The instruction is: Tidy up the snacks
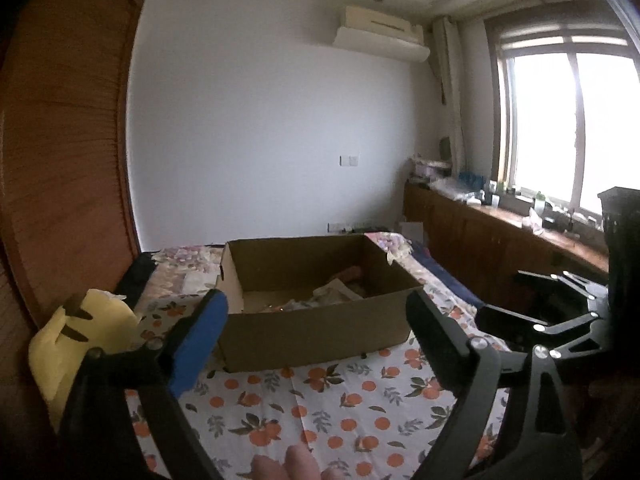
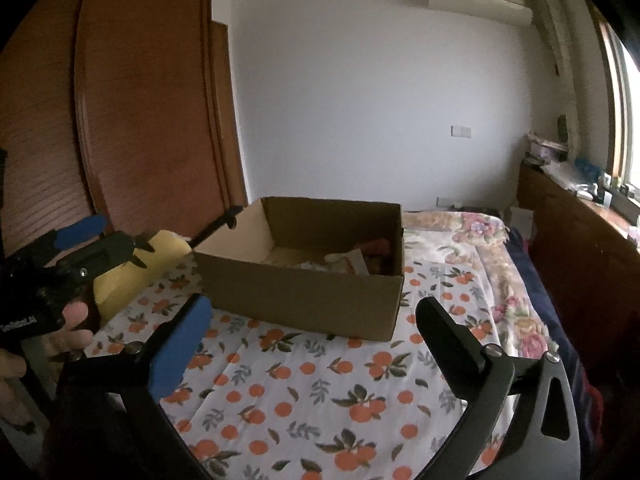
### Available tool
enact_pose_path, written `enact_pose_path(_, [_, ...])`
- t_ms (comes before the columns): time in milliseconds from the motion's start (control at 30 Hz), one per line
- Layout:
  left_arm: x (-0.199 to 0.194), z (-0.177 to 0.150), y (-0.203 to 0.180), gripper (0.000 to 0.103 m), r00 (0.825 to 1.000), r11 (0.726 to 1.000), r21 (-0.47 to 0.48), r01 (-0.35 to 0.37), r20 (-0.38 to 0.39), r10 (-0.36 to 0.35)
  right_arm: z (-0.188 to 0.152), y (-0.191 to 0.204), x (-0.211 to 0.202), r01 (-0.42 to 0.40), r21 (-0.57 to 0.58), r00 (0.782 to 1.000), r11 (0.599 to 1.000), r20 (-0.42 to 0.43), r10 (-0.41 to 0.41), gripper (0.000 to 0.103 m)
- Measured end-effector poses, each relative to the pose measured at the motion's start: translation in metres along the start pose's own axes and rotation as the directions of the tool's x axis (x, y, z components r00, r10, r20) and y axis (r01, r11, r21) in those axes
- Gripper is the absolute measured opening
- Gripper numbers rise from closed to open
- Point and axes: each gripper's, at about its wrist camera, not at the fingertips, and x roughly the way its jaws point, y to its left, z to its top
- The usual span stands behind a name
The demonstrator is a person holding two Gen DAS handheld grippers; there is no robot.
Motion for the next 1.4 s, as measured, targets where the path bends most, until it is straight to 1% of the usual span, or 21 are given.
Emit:
enact_pose_path(133, [-0.018, -0.008, -0.003, 0.091, 1.000, 1.000, 0.001, 0.011, -0.009, -0.011, -0.009, 0.005, -0.021, 0.042, 0.008, 0.999, 0.999, 0.023, -0.042, 0.103])
enact_pose_path(200, [-0.024, -0.013, -0.004, 0.091, 1.000, 1.000, -0.007, 0.015, -0.014, -0.015, -0.015, 0.007, -0.030, 0.048, 0.018, 0.998, 0.999, 0.039, -0.049, 0.103])
enact_pose_path(300, [-0.038, -0.021, -0.006, 0.091, 1.000, 1.000, -0.017, 0.011, -0.003, -0.011, -0.024, 0.011, -0.038, 0.052, 0.020, 0.998, 0.998, 0.042, -0.053, 0.103])
enact_pose_path(400, [-0.048, -0.029, -0.007, 0.092, 1.000, 1.000, -0.004, -0.023, 0.006, 0.023, -0.033, 0.015, -0.047, 0.062, 0.024, 0.997, 0.998, 0.050, -0.063, 0.103])
enact_pose_path(467, [-0.055, -0.034, -0.009, 0.092, 0.999, 0.999, 0.002, -0.034, 0.016, 0.034, -0.038, 0.016, -0.052, 0.066, 0.035, 0.996, 0.997, 0.059, -0.068, 0.103])
enact_pose_path(633, [-0.067, -0.046, -0.013, 0.092, 0.998, 0.998, 0.010, -0.056, 0.008, 0.056, -0.051, 0.020, -0.070, 0.079, 0.043, 0.993, 0.996, 0.089, -0.083, 0.103])
enact_pose_path(800, [-0.081, -0.061, -0.013, 0.092, 0.998, 0.998, 0.002, -0.065, 0.003, 0.065, -0.061, 0.024, -0.080, 0.087, 0.040, 0.992, 0.995, 0.088, -0.090, 0.103])
enact_pose_path(1000, [-0.100, -0.081, -0.012, 0.092, 0.995, 0.995, -0.018, -0.096, 0.011, 0.096, -0.075, 0.030, -0.086, 0.093, 0.032, 0.992, 0.995, 0.080, -0.095, 0.103])
enact_pose_path(1133, [-0.107, -0.093, -0.014, 0.092, 0.990, 0.990, 0.000, -0.140, 0.001, 0.140, -0.087, 0.034, -0.091, 0.107, 0.023, 0.991, 0.994, 0.075, -0.108, 0.103])
enact_pose_path(1300, [-0.114, -0.108, -0.015, 0.092, 0.985, 0.985, 0.016, -0.173, -0.002, 0.173, -0.104, 0.032, -0.098, 0.104, 0.059, 0.992, 0.993, 0.063, -0.108, 0.103])
enact_pose_path(1400, [-0.118, -0.115, -0.016, 0.092, 0.983, 0.983, 0.007, -0.184, 0.003, 0.184, -0.112, 0.035, -0.104, 0.138, 0.047, 0.986, 0.989, 0.086, -0.141, 0.103])
